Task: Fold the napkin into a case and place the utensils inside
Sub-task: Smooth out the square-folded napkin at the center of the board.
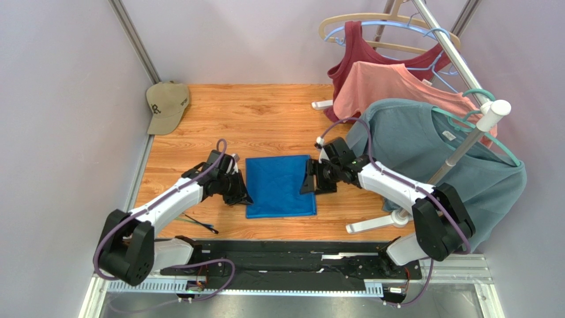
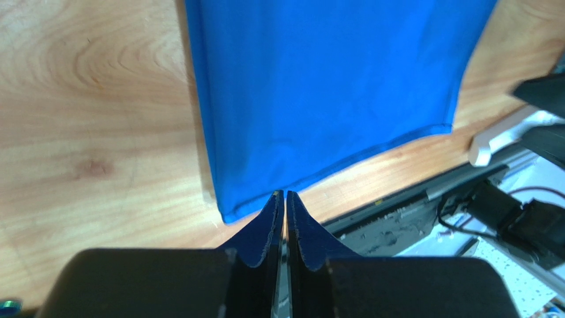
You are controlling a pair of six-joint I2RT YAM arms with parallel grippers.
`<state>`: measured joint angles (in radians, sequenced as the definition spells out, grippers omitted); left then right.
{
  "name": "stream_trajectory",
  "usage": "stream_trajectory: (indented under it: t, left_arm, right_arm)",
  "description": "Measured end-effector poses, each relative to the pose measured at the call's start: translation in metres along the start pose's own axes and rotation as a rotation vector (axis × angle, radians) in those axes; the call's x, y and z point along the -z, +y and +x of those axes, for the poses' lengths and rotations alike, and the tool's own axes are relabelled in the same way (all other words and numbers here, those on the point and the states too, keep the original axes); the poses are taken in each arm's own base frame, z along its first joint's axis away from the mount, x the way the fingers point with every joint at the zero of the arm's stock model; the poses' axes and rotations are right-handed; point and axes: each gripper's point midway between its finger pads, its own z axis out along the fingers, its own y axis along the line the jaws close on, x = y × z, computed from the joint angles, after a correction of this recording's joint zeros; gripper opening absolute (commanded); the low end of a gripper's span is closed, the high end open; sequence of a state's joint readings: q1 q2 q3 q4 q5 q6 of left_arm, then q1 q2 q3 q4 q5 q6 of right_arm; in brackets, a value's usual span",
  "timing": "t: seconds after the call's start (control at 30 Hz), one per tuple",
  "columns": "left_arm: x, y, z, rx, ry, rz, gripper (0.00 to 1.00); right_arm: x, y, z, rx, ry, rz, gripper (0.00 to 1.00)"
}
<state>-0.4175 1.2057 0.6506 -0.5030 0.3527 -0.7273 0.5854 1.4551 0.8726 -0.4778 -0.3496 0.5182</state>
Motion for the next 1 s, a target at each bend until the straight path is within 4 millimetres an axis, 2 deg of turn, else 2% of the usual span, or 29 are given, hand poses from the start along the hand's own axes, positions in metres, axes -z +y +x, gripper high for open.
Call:
stream_trajectory:
  t: [0.17, 0.23, 0.33, 0.53, 0.67, 0.8, 1.0]
  left_arm:
    - [-0.024, 0.023, 0.015, 0.039, 0.04, -0.039, 0.05]
    - [-0.03, 0.036, 0.027, 0.06, 0.059, -0.062, 0.05]
    - [-0.03, 0.038, 0.031, 0.077, 0.052, -0.045, 0.04]
    - [-0.029, 0.041, 0.029, 0.077, -0.002, -0.043, 0.02]
    - [-0.033, 0.037, 0.026, 0.086, -0.013, -0.015, 0.01]
    - [-0.035, 0.035, 0.025, 0.116, -0.022, 0.008, 0.0]
    - [-0.035, 0.035, 0.025, 0.156, -0.027, 0.011, 0.0]
  right_arm:
    - [-0.01, 0.055, -0.045, 0.067, -0.066, -0.21, 0.73]
    - [-0.025, 0.076, -0.059, 0.084, -0.063, -0.289, 0.73]
    - [-0.049, 0.102, -0.07, 0.071, -0.043, -0.398, 0.72]
    - [-0.089, 0.143, -0.056, 0.019, 0.053, -0.54, 0.69]
    - [-0.105, 0.168, -0.043, 0.004, 0.099, -0.615, 0.68]
    - [-0.114, 0.18, -0.03, -0.005, 0.139, -0.647, 0.67]
    - [-0.121, 0.184, -0.033, -0.031, 0.148, -0.698, 0.64]
